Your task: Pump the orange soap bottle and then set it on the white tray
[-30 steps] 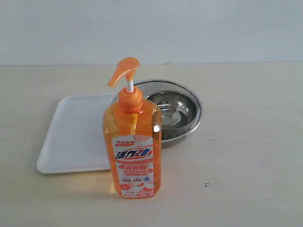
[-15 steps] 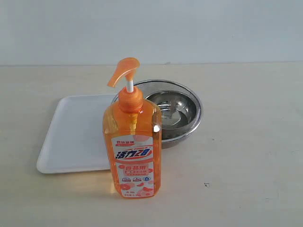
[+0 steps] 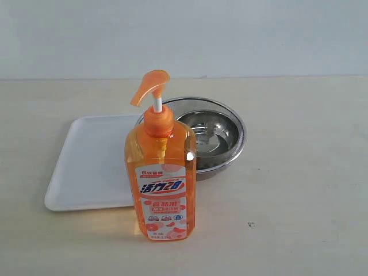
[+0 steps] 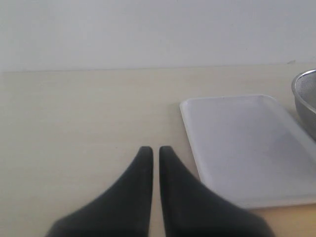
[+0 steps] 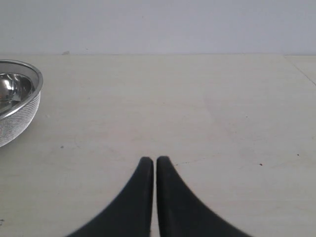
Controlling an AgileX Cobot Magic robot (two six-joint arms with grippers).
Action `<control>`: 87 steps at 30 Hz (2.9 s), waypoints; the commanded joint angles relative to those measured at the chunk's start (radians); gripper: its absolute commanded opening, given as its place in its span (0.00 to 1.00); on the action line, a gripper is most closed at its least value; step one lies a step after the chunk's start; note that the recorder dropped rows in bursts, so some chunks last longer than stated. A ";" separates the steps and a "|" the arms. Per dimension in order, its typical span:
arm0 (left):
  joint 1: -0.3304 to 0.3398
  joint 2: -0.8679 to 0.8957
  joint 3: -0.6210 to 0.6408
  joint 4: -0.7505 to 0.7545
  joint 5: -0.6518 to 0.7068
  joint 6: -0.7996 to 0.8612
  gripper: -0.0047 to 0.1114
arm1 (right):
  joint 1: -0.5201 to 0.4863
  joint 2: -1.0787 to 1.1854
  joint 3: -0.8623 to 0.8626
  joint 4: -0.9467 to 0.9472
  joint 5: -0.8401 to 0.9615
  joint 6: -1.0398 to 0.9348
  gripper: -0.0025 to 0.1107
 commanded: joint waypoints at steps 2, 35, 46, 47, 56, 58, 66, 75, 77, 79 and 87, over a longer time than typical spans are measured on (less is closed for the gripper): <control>-0.008 -0.001 0.004 -0.010 -0.003 -0.004 0.08 | -0.002 -0.005 0.005 -0.001 -0.007 0.000 0.02; -0.008 -0.001 0.004 -0.010 -0.003 -0.004 0.08 | -0.002 -0.005 0.005 -0.001 -0.007 0.000 0.02; -0.008 -0.001 0.004 -0.010 -0.003 -0.004 0.08 | -0.002 -0.005 0.005 -0.001 -0.044 0.000 0.02; -0.008 -0.001 0.004 -0.010 -0.003 -0.004 0.08 | -0.002 -0.005 0.005 -0.001 -0.054 0.000 0.02; -0.008 -0.001 0.004 -0.010 -0.003 -0.004 0.08 | -0.002 -0.005 0.005 -0.001 -0.201 -0.016 0.02; -0.008 -0.001 0.004 -0.010 -0.003 -0.004 0.08 | -0.002 -0.005 0.005 -0.001 -0.239 -0.016 0.02; -0.008 -0.001 0.004 -0.010 -0.003 -0.004 0.08 | -0.002 -0.005 0.005 -0.001 -0.298 -0.093 0.02; -0.008 -0.001 0.004 -0.010 -0.003 -0.004 0.08 | -0.002 -0.005 0.005 -0.001 -0.381 -0.070 0.02; -0.008 -0.001 0.004 -0.010 -0.003 -0.004 0.08 | -0.002 -0.005 -0.018 -0.001 -0.378 -0.053 0.02; -0.008 -0.001 0.004 -0.010 -0.003 -0.004 0.08 | -0.002 0.010 -0.050 -0.001 -0.355 -0.053 0.02; -0.008 -0.001 0.004 -0.010 -0.003 -0.004 0.08 | -0.002 0.202 -0.167 -0.001 -0.250 -0.053 0.02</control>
